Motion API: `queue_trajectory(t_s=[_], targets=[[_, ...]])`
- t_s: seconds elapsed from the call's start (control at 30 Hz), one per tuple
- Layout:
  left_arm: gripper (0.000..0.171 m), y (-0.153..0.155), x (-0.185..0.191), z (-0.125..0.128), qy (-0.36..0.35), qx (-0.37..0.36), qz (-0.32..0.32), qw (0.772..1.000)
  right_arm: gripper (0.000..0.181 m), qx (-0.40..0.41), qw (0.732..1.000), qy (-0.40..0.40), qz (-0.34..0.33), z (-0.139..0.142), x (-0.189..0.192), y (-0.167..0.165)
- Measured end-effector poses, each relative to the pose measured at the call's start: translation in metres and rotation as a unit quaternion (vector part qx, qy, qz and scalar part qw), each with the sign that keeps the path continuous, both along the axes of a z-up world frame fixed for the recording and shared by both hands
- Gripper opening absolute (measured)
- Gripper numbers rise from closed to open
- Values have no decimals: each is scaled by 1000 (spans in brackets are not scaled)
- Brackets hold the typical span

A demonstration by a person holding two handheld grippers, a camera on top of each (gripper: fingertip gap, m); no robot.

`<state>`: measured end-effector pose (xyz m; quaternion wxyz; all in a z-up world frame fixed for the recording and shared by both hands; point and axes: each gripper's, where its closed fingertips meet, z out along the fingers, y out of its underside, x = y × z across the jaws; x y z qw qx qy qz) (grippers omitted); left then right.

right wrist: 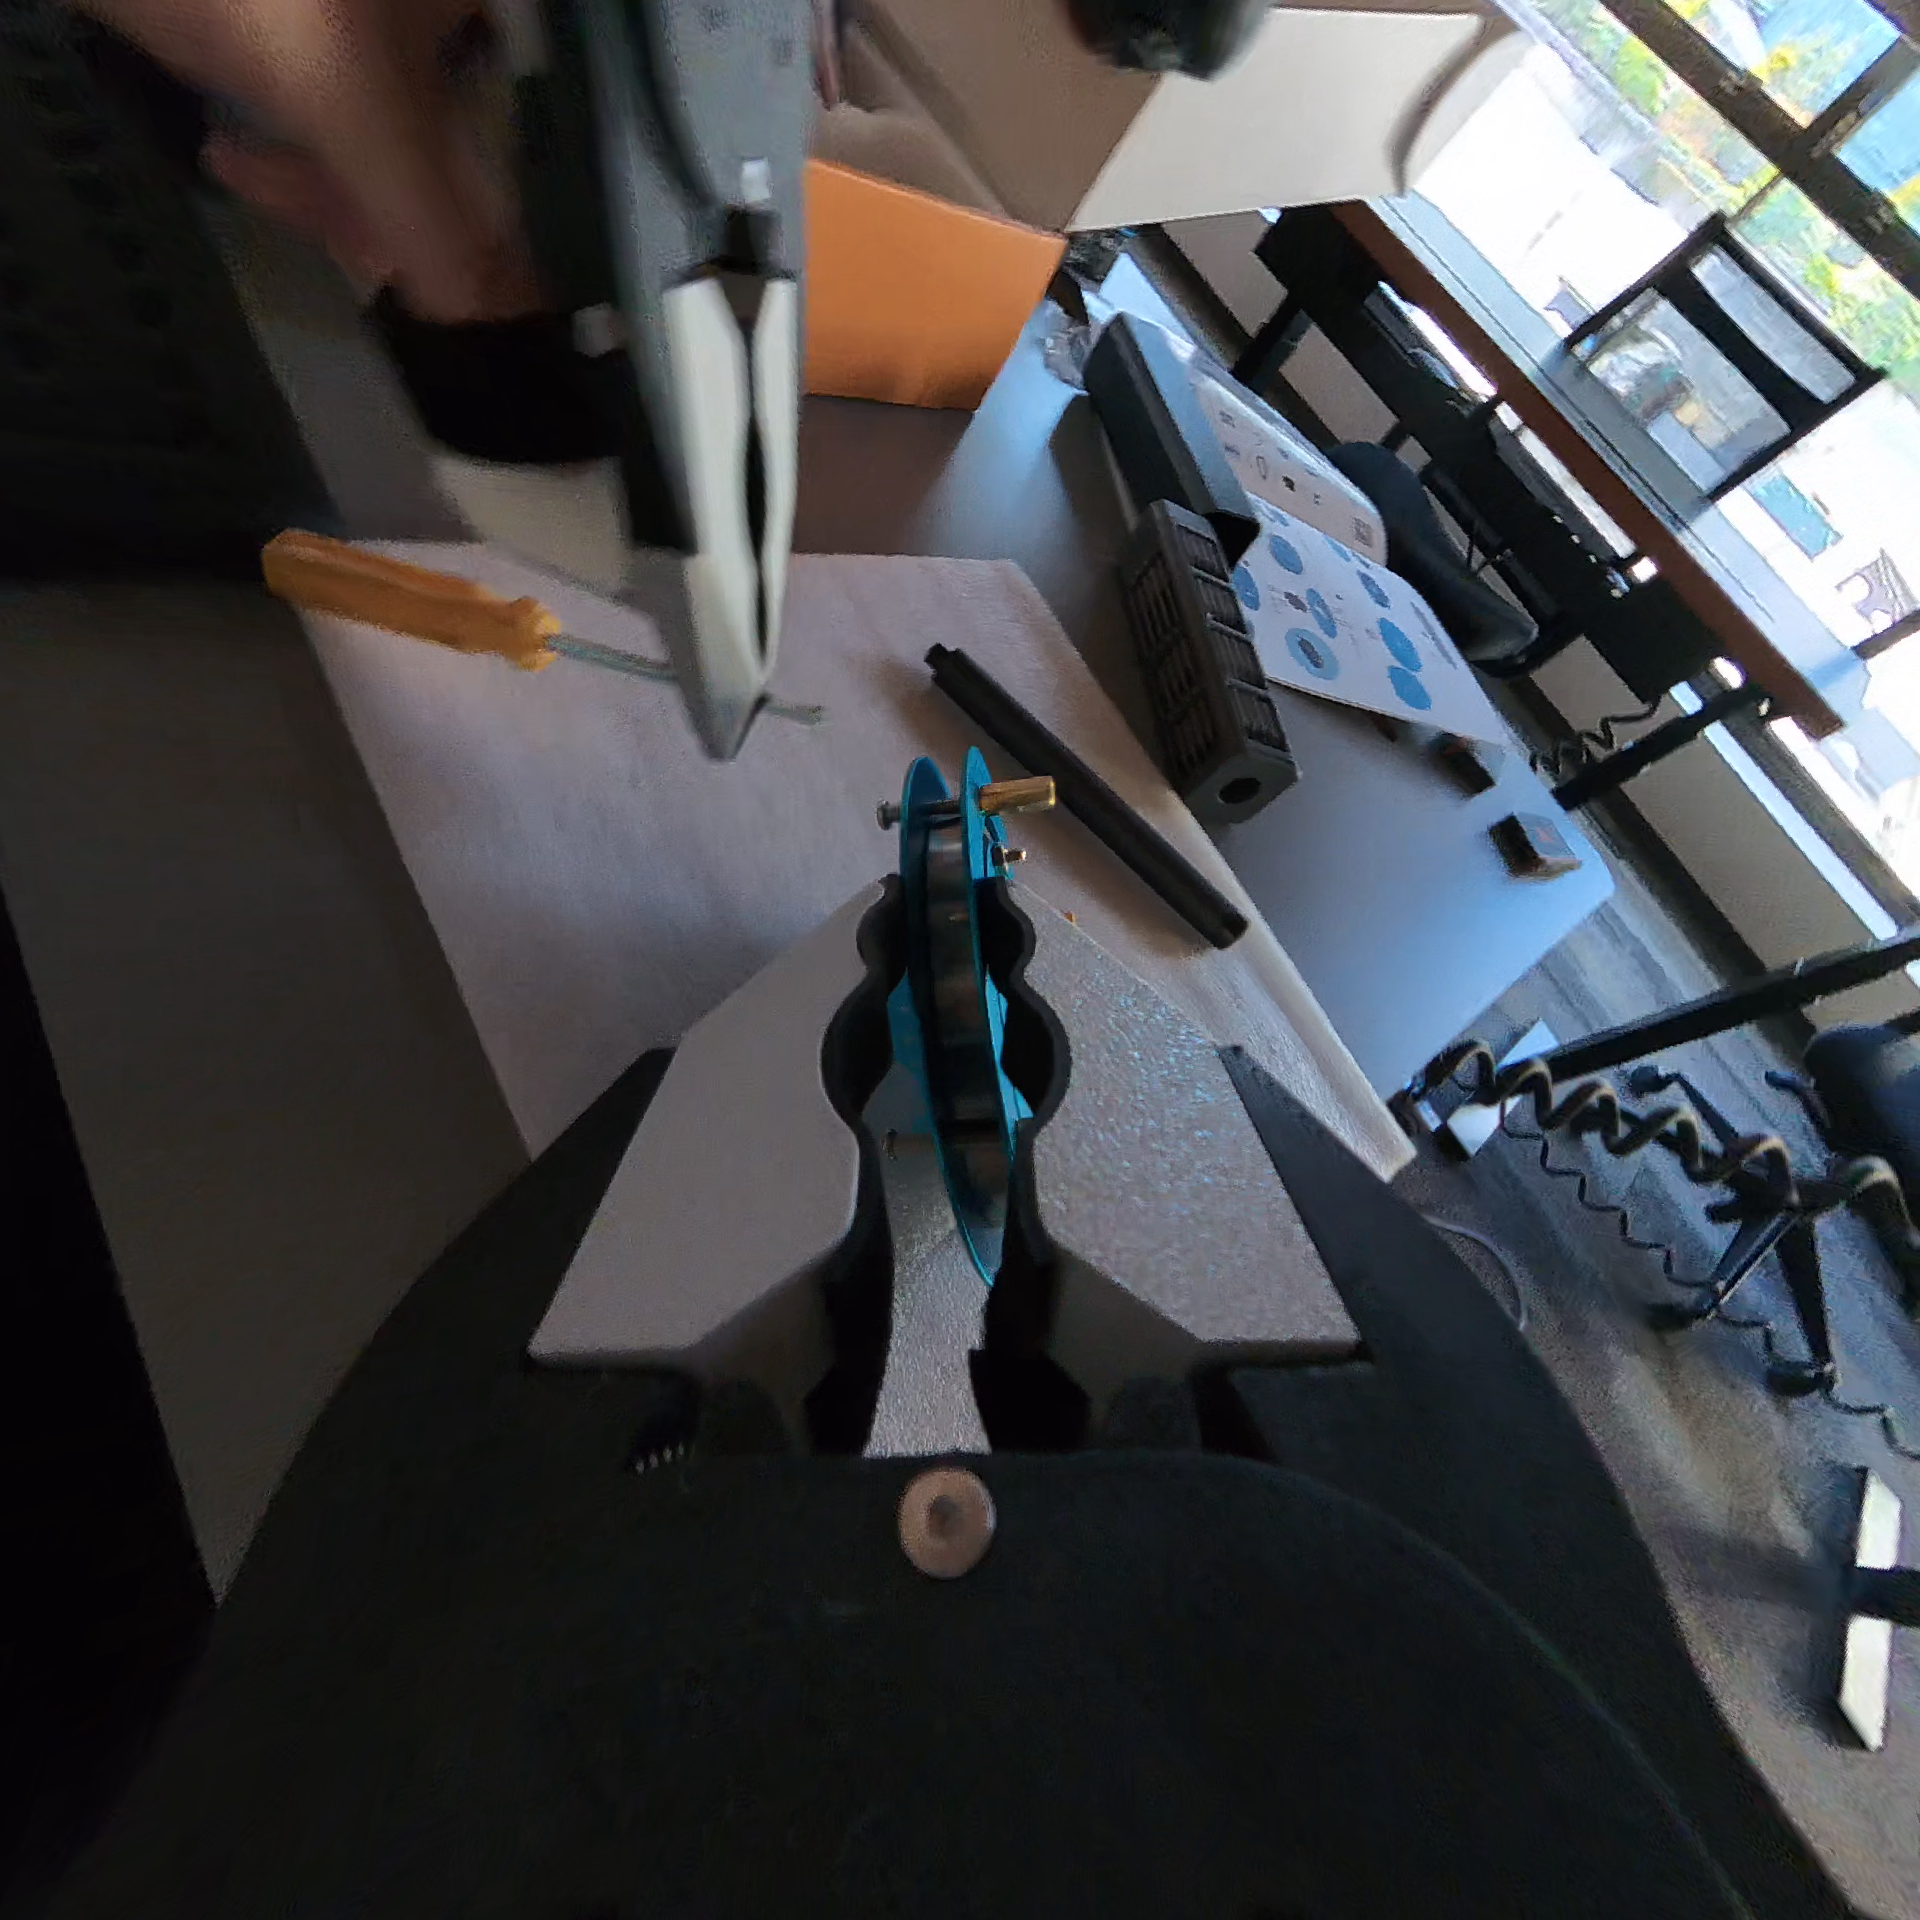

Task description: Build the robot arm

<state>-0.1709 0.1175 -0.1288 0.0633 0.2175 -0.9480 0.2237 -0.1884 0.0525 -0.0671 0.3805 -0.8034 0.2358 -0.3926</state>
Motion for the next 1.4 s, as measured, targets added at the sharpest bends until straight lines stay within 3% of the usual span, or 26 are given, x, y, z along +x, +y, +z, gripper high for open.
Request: queue_trajectory(t_s=[0.1,0.2,0.4,0.57,0.7,0.8,0.97,1.07,1.17,1.27,1.37,1.4], targets=[[2,8,20,-2,102,-24,88,991,15,-54,998,-14,35,-16,-8,16],[1,14,36,-7,150,-37,144,977,16,-107,992,-45,42,-29,-13,26],[5,17,40,-23,178,-17,177,968,18,-136,988,-63,46,-43,-19,32],[24,13,37,-16,207,-36,198,958,20,-120,991,-26,45,-53,-22,37],[24,20,40,-14,119,-35,199,972,21,-63,997,4,45,-51,-24,36],[23,28,50,-5,-13,-31,213,976,31,-14,998,40,51,-51,-27,35],[36,50,61,17,-238,3,251,938,55,107,986,95,85,-37,-43,49],[51,52,55,28,-286,16,262,921,73,154,976,120,99,-18,-55,56],[61,55,50,42,-327,31,265,907,65,192,961,154,127,16,-70,63],[63,51,43,56,-351,35,256,900,45,124,977,163,65,30,-50,43],[63,40,34,68,-361,29,243,900,43,-47,986,126,-95,20,-2,-12],[62,36,31,72,-364,24,238,900,44,-88,982,121,-114,14,6,-20]])
